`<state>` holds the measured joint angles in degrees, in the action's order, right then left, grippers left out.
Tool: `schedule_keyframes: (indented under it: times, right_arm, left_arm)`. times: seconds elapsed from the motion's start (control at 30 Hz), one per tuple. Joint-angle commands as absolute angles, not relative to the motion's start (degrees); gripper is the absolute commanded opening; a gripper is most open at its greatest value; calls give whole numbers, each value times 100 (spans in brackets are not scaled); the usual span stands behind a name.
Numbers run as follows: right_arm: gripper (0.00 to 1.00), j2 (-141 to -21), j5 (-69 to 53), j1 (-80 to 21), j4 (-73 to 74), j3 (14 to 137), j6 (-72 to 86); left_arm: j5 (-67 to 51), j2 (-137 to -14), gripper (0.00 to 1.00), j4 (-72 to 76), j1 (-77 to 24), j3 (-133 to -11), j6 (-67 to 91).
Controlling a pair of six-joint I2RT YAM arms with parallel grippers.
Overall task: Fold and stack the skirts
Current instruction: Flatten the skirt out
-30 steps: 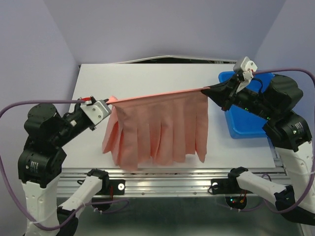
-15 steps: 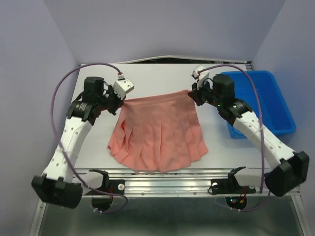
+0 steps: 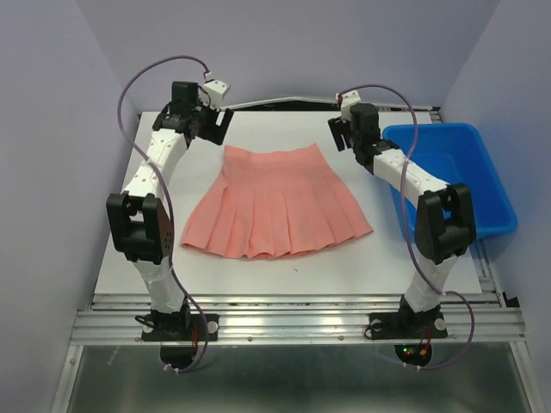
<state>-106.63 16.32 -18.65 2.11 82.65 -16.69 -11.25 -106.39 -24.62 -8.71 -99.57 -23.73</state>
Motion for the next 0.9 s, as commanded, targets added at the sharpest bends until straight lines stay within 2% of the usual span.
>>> schedule_keyframes:
  times: [0.0,0.1,0.2,0.23,0.3,0.33,0.4,0.7,0.87]
  right_arm:
    - [81,-10293,1655,-1873,17,8693,-1714]
    - [77,-10003,918,-1872,596,8378,-1705]
    - [73,-9879,327,-1872,1404,8262,-1749]
    - [71,-9888,-92,-1872,1606,8201,-1819]
    - [70,-9931,-639,-1872,2134,8104,-1880]
    - [69,-9966,-763,-1872,2484,8034,-1898]
    - [67,-10116,-957,-1872,2680,7920,-1898]
    - [56,-10380,-1125,-1872,2927,6979,-2021]
    - [52,-10415,-1327,-2003,3312,6592,-2065]
  left_arm:
    - [-975,-10143,93,-2251,-660,-9891,-1960]
    - [-1168,-9704,91,-2049,-563,-8917,-2047]
    - [-1379,-9238,82,-1943,-527,-8194,-2223]
    - [-1606,-9159,74,-1986,-527,-7835,-2293]
    - [-1905,-9009,64,-2135,-527,-7386,-2399]
    - [-1959,-8974,48,-2179,-527,-7244,-2434]
    - [-2012,-8982,36,-2258,-527,-6902,-2443]
    - [-2206,-9237,32,-2329,-527,-6047,-2443]
    - [-2022,-10008,25,-2215,-501,-6231,-2320]
